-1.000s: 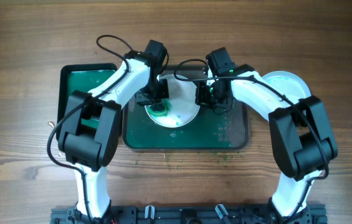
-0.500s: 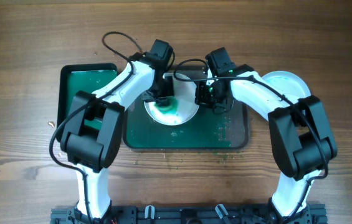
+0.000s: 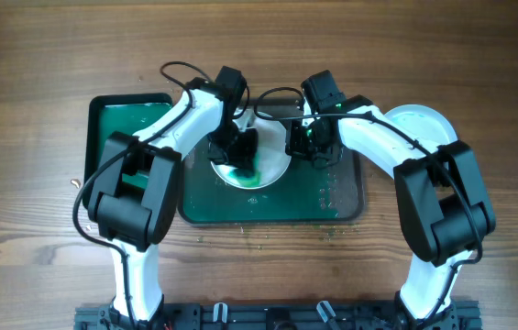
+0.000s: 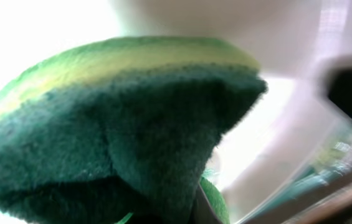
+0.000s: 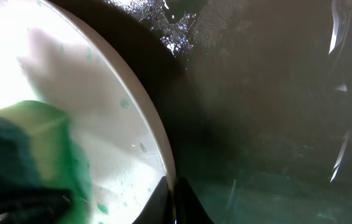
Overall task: Clean dirty plates on tray and stack at the side
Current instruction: 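Scrub the held plate with the sponge in left gripper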
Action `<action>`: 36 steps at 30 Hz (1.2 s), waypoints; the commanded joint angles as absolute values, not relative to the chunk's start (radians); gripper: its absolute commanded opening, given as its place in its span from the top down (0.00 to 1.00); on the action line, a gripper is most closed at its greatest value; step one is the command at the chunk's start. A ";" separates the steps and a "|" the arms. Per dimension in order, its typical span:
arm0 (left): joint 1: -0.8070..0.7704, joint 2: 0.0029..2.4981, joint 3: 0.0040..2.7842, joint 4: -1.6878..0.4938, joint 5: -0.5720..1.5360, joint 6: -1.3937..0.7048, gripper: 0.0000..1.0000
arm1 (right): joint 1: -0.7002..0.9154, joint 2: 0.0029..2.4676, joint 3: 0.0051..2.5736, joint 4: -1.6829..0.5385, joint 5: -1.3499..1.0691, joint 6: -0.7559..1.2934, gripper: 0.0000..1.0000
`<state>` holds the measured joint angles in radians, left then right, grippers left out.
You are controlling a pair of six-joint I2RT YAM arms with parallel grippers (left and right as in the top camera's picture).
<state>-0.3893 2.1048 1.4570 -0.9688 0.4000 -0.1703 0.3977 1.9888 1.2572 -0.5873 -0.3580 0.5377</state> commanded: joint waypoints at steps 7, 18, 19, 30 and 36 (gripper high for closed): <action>-0.397 2.127 1.446 -0.772 -0.063 -0.443 0.96 | 0.395 2.005 1.254 -0.588 -0.351 0.529 0.96; -0.397 2.126 1.446 -1.044 0.061 -0.377 0.96 | 0.395 2.005 1.254 -0.588 -0.351 0.527 0.96; -0.397 2.127 1.446 -1.040 0.244 -0.255 0.96 | 0.395 2.005 1.254 -0.587 -0.351 0.527 0.96; -0.397 2.127 1.446 -0.803 0.548 -0.098 0.96 | 0.395 2.005 1.254 -0.588 -0.352 0.527 0.96; -0.397 2.127 1.446 -0.652 0.109 -0.312 0.96 | 0.395 2.005 1.254 -0.588 -0.352 0.524 0.96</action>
<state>-0.3992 2.1139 1.4475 -0.6865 0.3820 -0.1944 0.4004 1.9900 1.2572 -0.5823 -0.3698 0.5301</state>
